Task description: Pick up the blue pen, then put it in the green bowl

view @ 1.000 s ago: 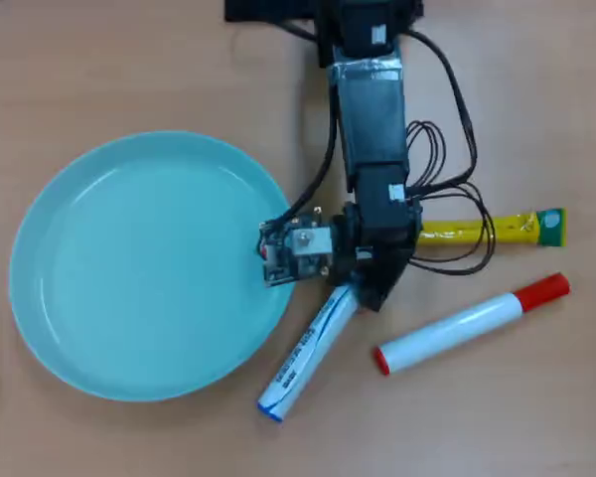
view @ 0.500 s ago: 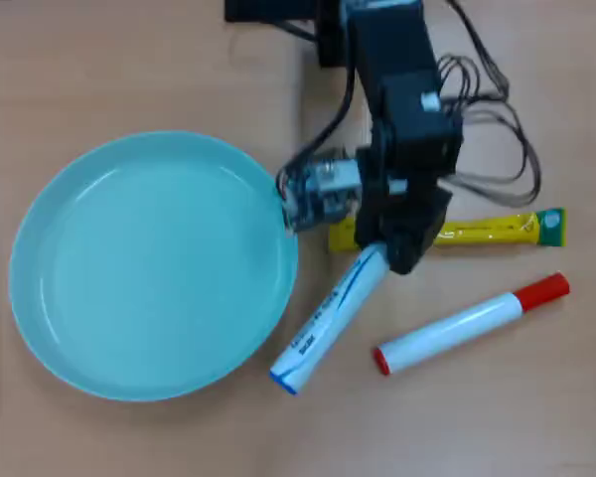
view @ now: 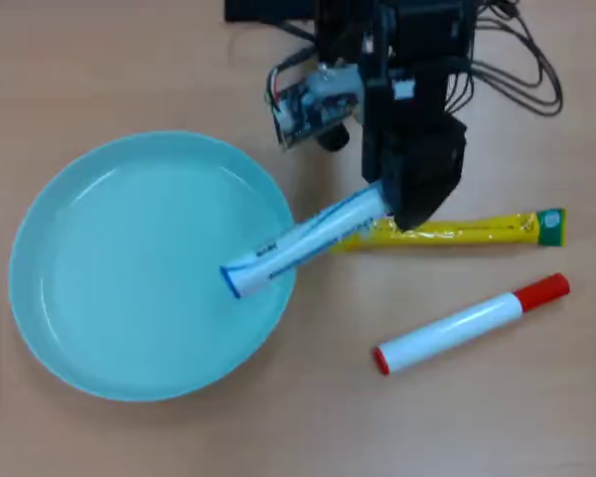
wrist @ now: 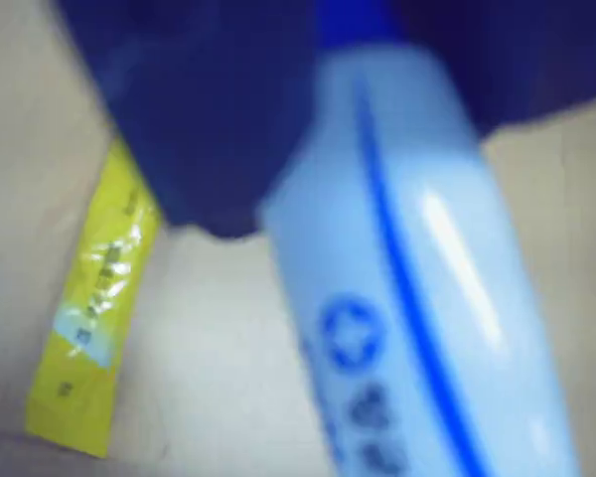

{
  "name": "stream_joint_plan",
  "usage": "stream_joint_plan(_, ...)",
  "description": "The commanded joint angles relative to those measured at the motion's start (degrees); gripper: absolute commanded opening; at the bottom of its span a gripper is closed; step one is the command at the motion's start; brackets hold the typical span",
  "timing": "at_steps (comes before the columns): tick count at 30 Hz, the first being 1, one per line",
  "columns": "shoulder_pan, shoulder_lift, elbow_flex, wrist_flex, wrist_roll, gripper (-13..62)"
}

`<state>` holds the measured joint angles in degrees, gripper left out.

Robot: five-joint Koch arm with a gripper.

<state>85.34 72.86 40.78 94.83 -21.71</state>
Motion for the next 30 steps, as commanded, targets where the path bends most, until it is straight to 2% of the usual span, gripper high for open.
stream_joint_plan(1,1.3,6.4,-3.5,2.5,1.0,-7.1)
stream_joint_plan(13,12.2,8.3,-3.0,3.8,12.0,-7.1)
stream_joint_plan(21,25.0,7.8,1.8,0.9,12.0,-7.1)
stream_joint_plan(30,30.6,7.4,1.8,-9.9,12.1,-7.1)
